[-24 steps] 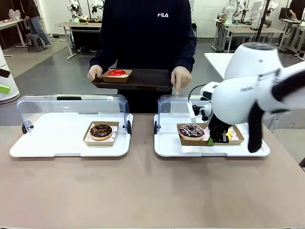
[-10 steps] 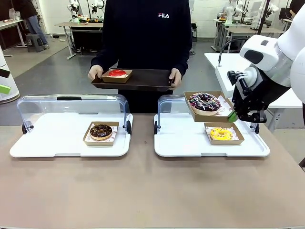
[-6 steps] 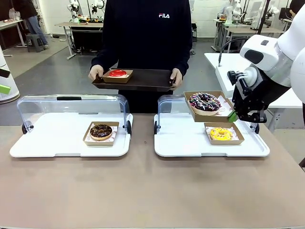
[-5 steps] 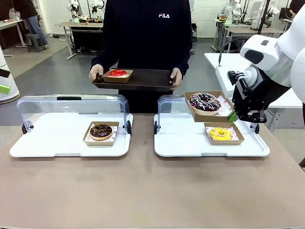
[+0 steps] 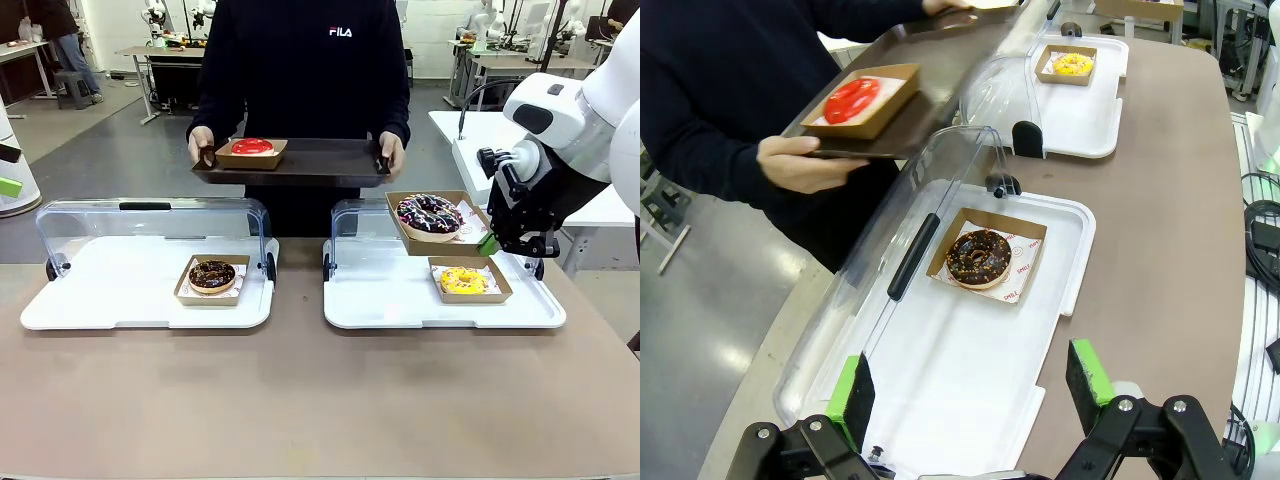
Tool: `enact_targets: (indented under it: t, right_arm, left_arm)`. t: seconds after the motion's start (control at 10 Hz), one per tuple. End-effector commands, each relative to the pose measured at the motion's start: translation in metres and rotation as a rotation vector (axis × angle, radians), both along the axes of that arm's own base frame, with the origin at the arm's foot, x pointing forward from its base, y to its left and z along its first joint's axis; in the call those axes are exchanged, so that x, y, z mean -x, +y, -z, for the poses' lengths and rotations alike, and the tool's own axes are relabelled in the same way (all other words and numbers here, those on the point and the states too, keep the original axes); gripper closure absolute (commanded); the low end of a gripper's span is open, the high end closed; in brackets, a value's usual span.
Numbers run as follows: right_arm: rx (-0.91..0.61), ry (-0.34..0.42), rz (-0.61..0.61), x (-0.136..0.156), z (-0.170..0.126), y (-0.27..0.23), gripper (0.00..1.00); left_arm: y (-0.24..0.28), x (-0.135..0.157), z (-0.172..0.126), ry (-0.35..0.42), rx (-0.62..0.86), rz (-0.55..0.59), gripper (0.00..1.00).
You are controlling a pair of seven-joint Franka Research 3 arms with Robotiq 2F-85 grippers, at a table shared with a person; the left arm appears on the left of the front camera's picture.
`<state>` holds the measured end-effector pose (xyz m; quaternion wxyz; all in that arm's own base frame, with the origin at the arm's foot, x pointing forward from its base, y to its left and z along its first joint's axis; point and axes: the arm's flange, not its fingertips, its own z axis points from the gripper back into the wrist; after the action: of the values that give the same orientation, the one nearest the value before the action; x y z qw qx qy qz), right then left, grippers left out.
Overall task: Provide the desired donut to the person.
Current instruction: Place the picked Paper togo box onto the Handle tray extended by the person.
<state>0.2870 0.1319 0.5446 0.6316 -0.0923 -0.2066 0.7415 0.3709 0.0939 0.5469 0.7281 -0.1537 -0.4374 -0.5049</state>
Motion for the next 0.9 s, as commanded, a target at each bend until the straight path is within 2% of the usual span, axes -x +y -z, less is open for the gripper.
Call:
enact_targets:
  t: [0.0, 0.8]
  right_arm:
    - [0.004, 0.001, 0.006, 0.0022, 0.0033, -0.0014, 1.0]
    - [0.004, 0.001, 0.006, 0.0022, 0.0033, -0.0014, 1.0]
  left_arm:
    - [0.0, 0.0006, -0.0001, -0.003, 0.007, 0.001, 0.0]
    - [0.0, 0.0006, -0.0001, -0.003, 0.007, 0.001, 0.0]
